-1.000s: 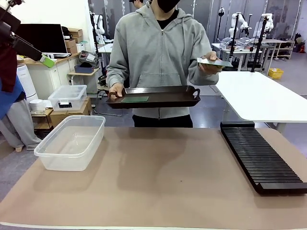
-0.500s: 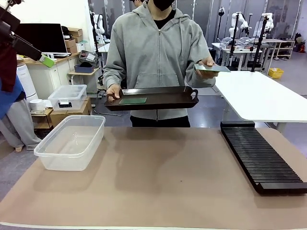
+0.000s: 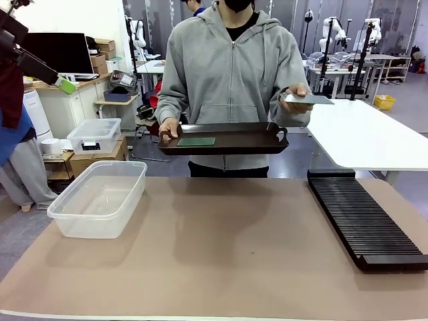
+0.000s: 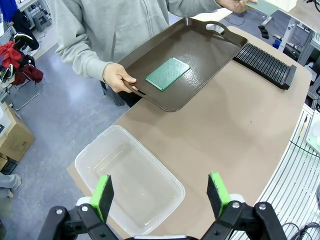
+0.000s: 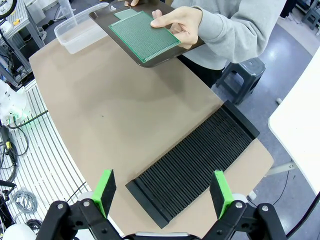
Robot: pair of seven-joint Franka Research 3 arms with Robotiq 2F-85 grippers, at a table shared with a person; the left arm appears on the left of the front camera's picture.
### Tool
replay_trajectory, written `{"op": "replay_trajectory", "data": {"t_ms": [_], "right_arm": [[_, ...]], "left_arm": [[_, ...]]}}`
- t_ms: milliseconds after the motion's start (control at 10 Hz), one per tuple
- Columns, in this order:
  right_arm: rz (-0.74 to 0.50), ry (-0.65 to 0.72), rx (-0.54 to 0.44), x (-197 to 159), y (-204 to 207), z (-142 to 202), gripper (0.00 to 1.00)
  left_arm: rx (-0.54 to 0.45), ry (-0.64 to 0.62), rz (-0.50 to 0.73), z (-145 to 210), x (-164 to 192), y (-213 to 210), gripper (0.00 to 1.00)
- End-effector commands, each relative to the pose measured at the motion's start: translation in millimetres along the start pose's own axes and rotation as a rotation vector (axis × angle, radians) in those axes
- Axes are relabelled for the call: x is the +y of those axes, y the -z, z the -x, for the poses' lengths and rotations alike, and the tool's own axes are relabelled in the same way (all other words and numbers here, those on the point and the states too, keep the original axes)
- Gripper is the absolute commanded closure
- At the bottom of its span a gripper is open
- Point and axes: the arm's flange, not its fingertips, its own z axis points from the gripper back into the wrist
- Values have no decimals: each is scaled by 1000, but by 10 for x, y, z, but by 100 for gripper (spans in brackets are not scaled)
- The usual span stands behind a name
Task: Sort PCBs into racks and boxes based on the side picked up.
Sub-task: Pick up the Blank PCB handed by the Human.
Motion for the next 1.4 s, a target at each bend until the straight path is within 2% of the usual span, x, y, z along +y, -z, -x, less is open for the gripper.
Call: {"op": "replay_trajectory", "data": {"t_ms": [0,1300], "right_arm": [[-1,2,0,-2,3,7,0],[-1,2,0,-2,3,7,0]], "left_arm": [[-10,1,2,16,4,14,0],[-10,1,2,16,4,14,0]]}}
